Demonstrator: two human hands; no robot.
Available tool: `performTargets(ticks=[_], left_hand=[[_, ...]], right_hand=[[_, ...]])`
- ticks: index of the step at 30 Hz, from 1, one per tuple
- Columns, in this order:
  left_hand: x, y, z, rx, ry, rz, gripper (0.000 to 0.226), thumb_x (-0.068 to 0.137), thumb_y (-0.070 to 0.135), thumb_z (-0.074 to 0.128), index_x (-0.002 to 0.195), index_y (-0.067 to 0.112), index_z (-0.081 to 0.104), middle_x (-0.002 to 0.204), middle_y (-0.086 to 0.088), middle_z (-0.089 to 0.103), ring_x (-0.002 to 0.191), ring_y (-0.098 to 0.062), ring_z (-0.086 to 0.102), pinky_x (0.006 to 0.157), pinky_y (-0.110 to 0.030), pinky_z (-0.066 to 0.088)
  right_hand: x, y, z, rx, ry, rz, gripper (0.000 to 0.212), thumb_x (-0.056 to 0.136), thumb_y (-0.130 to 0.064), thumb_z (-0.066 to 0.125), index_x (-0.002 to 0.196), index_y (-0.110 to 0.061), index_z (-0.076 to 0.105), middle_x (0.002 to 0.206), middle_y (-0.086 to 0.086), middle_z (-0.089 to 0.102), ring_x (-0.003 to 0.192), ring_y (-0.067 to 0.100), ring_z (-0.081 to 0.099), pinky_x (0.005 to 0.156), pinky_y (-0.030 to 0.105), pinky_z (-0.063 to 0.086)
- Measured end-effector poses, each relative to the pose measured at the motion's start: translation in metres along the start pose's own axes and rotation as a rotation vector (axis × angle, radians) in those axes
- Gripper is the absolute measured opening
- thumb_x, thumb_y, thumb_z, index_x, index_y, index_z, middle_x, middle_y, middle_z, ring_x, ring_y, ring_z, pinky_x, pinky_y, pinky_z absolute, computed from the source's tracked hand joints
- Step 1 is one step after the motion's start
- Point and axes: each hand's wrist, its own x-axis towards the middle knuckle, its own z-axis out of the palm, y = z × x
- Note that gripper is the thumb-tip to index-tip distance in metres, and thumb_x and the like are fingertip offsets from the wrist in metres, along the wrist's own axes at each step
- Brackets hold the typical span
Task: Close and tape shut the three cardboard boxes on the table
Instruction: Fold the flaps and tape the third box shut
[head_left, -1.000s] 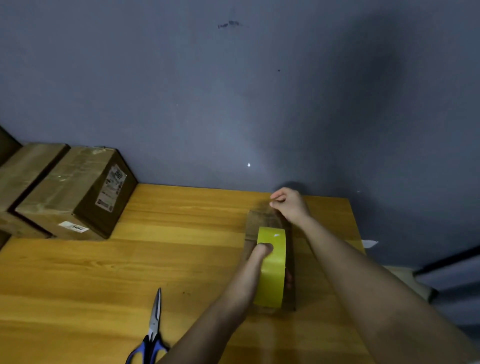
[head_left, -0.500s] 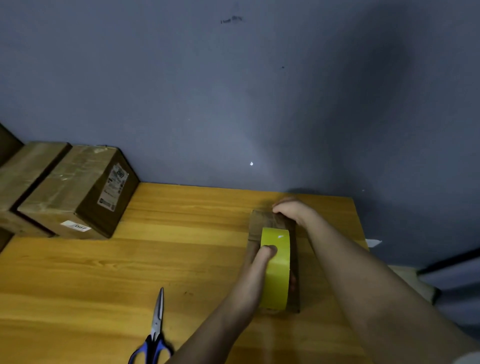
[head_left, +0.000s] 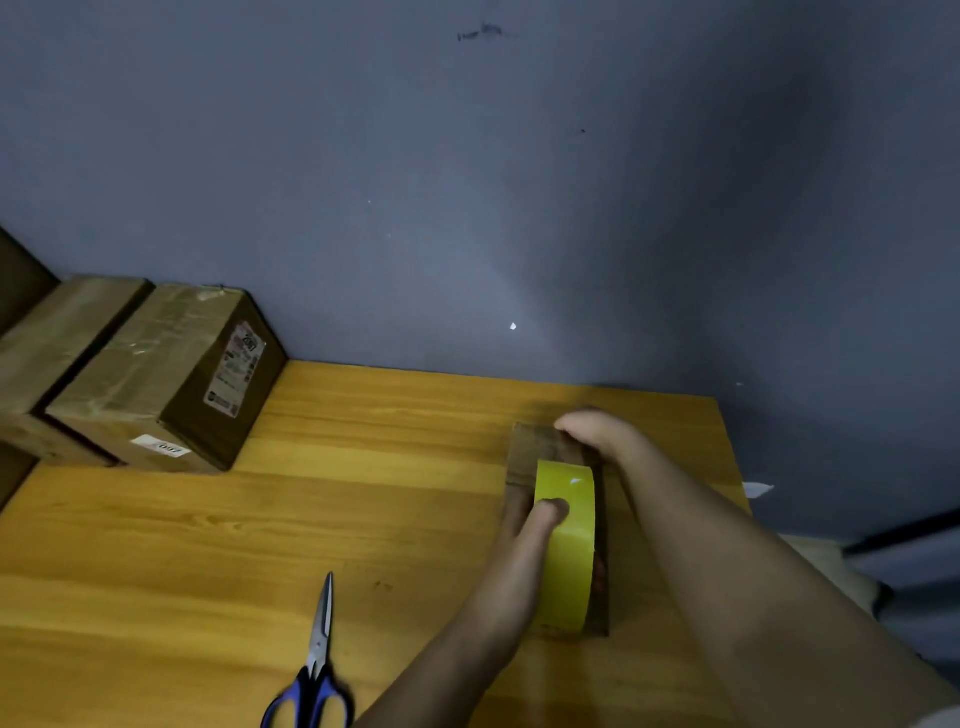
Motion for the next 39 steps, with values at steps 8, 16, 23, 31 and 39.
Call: performTargets(ticks=[8, 16, 23, 31, 39], left_hand=[[0.004, -0.005, 0.001, 0.014, 0.032, -0.019, 0.067, 0.057, 0.056, 0.058, 0.119, 0.029, 0.058, 0.103, -0.019, 0.067, 0.084, -0.032, 0.067, 0.077, -0.045, 0.054], [0.005, -0.002, 0.001, -0.01, 0.037, -0.068, 0.062, 0.069, 0.041, 0.05, 0.12, 0.007, 0.055, 0.069, -0.015, 0.068, 0.055, -0.025, 0.065, 0.051, -0.028, 0.051], [0.005, 0.002, 0.007, 0.054, 0.075, -0.101, 0.055, 0.086, 0.039, 0.049, 0.117, -0.006, 0.059, 0.064, -0.015, 0.064, 0.048, -0.022, 0.062, 0.045, -0.022, 0.048], [0.001, 0.007, 0.009, 0.122, 0.065, -0.07, 0.056, 0.07, 0.058, 0.053, 0.098, 0.012, 0.07, 0.09, -0.013, 0.071, 0.084, -0.029, 0.067, 0.083, -0.039, 0.051], [-0.001, 0.029, -0.009, 0.261, -0.145, -0.071, 0.027, 0.096, 0.032, 0.044, 0.089, 0.016, 0.064, 0.078, -0.003, 0.067, 0.073, -0.015, 0.061, 0.073, -0.027, 0.045]], right_hand=[[0.002, 0.001, 0.004, 0.264, -0.012, 0.087, 0.032, 0.1, -0.005, 0.04, 0.127, 0.002, 0.056, 0.101, 0.019, 0.063, 0.069, 0.025, 0.067, 0.062, 0.031, 0.053], [-0.024, 0.023, 0.007, 0.243, 0.269, -0.407, 0.015, 0.094, -0.012, 0.058, 0.093, -0.008, 0.072, 0.098, 0.008, 0.072, 0.095, 0.017, 0.061, 0.089, 0.03, 0.044], [-0.035, 0.031, 0.007, 0.179, 0.162, -0.371, 0.025, 0.093, -0.01, 0.06, 0.114, 0.002, 0.066, 0.121, 0.019, 0.064, 0.113, 0.026, 0.057, 0.099, 0.034, 0.041], [-0.21, 0.051, 0.041, 0.719, 0.443, -0.38, 0.03, 0.092, -0.054, 0.052, 0.112, -0.032, 0.053, 0.103, -0.016, 0.059, 0.089, -0.005, 0.055, 0.07, 0.01, 0.04], [-0.242, 0.052, 0.092, 0.358, 0.465, -0.484, 0.096, 0.077, -0.049, 0.073, 0.146, -0.048, 0.007, 0.144, -0.019, 0.034, 0.124, 0.003, 0.043, 0.093, 0.025, 0.048]])
